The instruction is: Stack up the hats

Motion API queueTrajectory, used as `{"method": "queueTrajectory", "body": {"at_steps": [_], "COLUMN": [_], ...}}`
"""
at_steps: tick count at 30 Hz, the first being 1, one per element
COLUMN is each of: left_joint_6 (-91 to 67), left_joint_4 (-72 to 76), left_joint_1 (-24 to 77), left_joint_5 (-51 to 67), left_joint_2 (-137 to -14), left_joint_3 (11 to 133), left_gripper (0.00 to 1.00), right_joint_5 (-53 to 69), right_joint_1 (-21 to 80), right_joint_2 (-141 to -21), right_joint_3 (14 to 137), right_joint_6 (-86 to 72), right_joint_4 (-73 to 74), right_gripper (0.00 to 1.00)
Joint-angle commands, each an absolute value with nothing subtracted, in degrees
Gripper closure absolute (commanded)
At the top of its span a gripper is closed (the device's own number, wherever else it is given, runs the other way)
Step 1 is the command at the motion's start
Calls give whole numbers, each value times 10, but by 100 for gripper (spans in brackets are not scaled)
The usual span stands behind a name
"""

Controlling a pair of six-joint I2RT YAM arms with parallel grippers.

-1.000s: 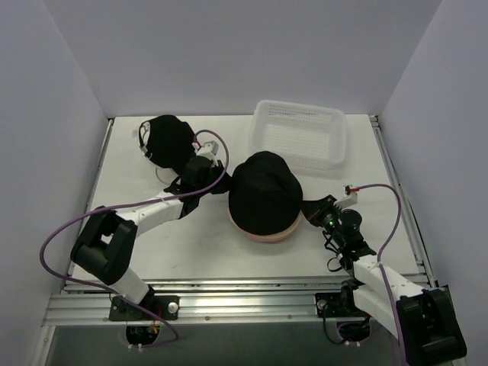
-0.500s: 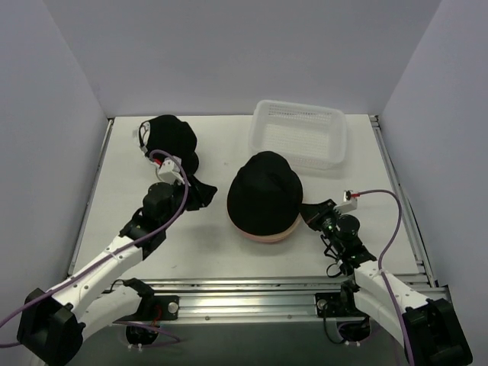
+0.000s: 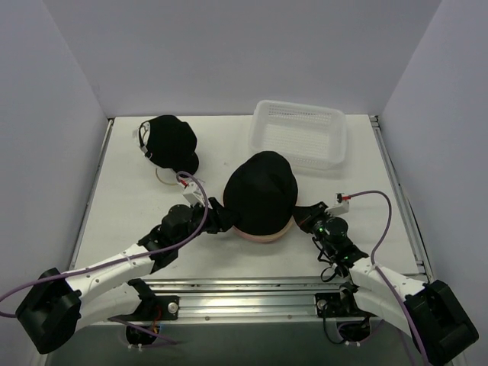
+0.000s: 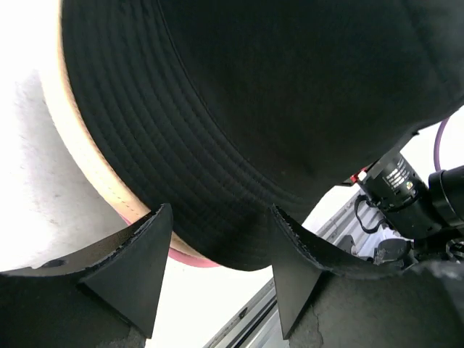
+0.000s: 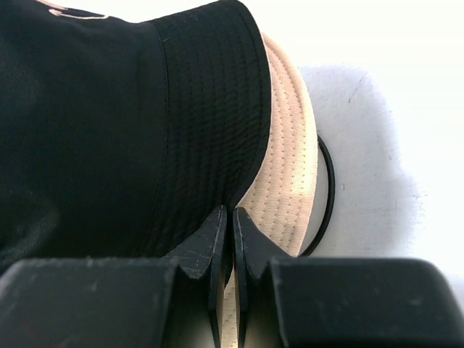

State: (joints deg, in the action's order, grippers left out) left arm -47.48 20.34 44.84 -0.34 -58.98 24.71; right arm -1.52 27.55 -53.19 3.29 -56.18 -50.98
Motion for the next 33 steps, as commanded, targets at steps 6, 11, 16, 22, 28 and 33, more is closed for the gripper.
{"method": "queueTrajectory", "body": {"at_steps": [6, 11, 16, 22, 28, 33], "left_joint_6": [-513, -541, -557, -581, -587, -592], "left_joint_4": [293, 280, 275, 309, 356, 388], "left_joint_1": [473, 481, 490, 496, 496, 496], "left_joint_5": [-18, -58, -68, -68, -75, -73], "left_joint_2": [-610, -590, -567, -562, -579, -601], "left_joint_3": [228, 204, 191, 172, 166, 160], "left_gripper": [36, 30, 28, 27, 28, 43], "right_joint_5": [-58, -64, -70, -84, -91, -98], "right_joint_1": [298, 305, 314, 329, 342, 352], "right_joint_2": [-540, -545, -548, -552, -561, -562], "right_joint_3": [-11, -13, -13, -12, -12, -10], "right_joint_6": [-569, -570, -570, -572, -576, -578], "right_joint_4": [-530, -534, -539, -543, -552, -552], "right_gripper": [100, 100, 100, 100, 100, 100]}}
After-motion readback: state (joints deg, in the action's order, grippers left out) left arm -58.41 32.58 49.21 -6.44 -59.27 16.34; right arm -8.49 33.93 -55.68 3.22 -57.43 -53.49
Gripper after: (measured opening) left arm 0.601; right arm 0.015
